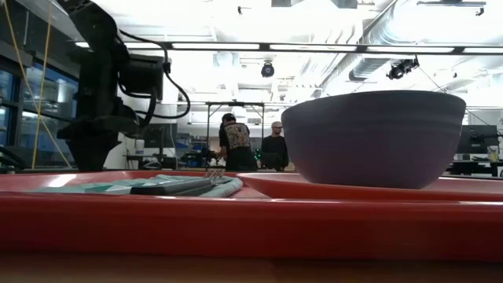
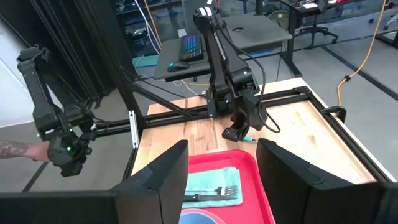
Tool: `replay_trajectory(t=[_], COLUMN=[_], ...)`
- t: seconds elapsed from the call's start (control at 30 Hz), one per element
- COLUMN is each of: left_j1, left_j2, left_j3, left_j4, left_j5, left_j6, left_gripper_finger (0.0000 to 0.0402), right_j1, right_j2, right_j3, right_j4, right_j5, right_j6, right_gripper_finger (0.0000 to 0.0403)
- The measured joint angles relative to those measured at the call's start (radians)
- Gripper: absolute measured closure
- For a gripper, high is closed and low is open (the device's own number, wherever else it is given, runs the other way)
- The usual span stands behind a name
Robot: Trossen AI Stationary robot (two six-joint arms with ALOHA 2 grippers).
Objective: Set up tray
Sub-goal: Put the spoon into the blue napkin
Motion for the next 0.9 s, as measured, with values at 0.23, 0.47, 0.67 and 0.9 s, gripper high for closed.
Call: replay_trajectory(t=[0.23,0.47,0.67,0.9], left_j1=[0.0,0.0,0.0,0.0], left_j2=[-0.005,-0.008,-0.003,-0.005], left_j3=[-0.02,0.006,0.071,0.153], left_j4=[0.01,-0.015,-0.082,-0.183], left_j5=[0.021,0.02,0.024,0.008], left_j6=[0.006,0.031,0.067,0.077], left_gripper_finger=[0.0354,0.0354,0.0354,0.0354], right_j1=[0.003,0.032,0.057,0.09], right_j2=[0.0,0.0,0.0,0.0], right_j3=[0.0,0.0,0.0,0.0], right_j4=[0.0,-0.001,-0.004,-0.02], right_j5=[-0.02,-0.001,0.0,0.0], right_j6=[0.011,0.001,-0.013,-0.016], right_gripper_finger=[0.0233,0.0233,0.0233,0.0233])
